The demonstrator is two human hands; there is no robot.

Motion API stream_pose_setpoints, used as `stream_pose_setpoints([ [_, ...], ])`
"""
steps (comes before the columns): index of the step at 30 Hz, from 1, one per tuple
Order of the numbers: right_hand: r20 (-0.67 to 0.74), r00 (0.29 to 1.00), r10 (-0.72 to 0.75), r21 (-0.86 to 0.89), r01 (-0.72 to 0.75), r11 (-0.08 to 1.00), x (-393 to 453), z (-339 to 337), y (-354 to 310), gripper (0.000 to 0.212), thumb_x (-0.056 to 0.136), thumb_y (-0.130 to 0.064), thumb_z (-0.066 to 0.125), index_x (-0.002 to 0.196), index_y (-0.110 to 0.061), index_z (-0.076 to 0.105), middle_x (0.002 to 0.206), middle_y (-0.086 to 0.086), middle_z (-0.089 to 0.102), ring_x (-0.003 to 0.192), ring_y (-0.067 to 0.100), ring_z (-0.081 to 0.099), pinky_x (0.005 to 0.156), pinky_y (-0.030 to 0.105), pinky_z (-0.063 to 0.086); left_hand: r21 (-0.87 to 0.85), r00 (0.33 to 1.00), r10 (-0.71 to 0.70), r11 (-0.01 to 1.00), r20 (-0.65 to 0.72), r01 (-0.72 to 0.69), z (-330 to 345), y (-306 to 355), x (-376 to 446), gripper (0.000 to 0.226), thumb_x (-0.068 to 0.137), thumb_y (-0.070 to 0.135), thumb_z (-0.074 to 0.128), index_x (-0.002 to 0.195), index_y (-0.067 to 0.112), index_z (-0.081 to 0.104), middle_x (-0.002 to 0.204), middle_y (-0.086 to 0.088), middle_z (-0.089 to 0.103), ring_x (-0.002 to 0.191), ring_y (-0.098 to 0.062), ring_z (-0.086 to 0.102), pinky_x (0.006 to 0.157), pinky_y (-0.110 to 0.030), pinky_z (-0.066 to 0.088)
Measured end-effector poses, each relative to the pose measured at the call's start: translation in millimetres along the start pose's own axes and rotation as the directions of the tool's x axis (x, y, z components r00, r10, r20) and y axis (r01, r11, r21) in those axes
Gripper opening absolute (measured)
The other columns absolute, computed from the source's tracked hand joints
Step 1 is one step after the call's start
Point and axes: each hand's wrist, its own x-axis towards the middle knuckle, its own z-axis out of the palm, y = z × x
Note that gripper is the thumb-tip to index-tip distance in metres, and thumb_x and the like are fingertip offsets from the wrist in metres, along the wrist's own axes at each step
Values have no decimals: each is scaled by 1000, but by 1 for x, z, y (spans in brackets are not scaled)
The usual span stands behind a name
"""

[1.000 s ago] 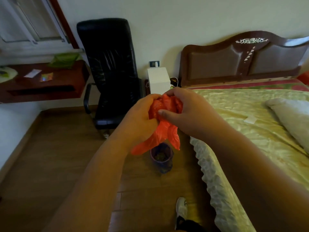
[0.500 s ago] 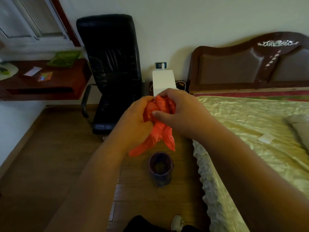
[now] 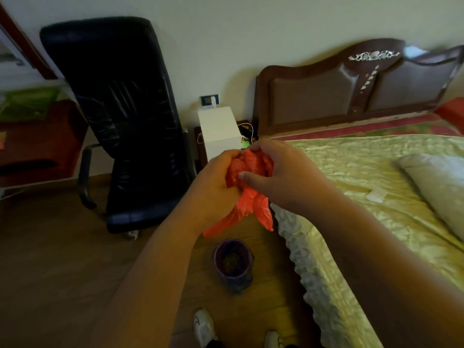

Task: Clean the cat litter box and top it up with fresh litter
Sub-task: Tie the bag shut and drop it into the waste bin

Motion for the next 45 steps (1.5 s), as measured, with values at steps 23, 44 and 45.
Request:
stream_pose_setpoints([
  [23, 140, 965, 223, 167, -245, 955, 116, 170, 137, 34, 80, -29, 73, 111, -38, 61, 102, -10, 60, 85, 2, 58, 61, 16, 39, -66, 955, -185, 977, 233, 205, 59, -189, 123, 90, 70, 44, 89, 144, 42, 39, 139, 14, 50, 120, 0, 55, 102, -33, 53],
  [44, 501, 775, 386, 213, -543, 812, 83, 511, 401, 56, 82, -26, 77, 133, -36, 55, 124, -8, 50, 107, 9, 54, 75, 11, 41, -6, 862, -476, 875, 175, 485, 322, -536, 121, 83, 81, 20, 79, 148, 31, 33, 141, 10, 50, 124, -9, 54, 104, -23, 47],
  [45, 510, 767, 389, 216, -553, 805, 80, 524, 411, 56, 82, -26, 77, 132, -37, 54, 124, -9, 50, 107, 9, 54, 75, 12, 42, -19, 863, -478, 873, 164, 488, 329, -546, 120, 80, 83, 14, 77, 148, 31, 34, 137, 15, 50, 120, -4, 53, 100, -14, 44],
])
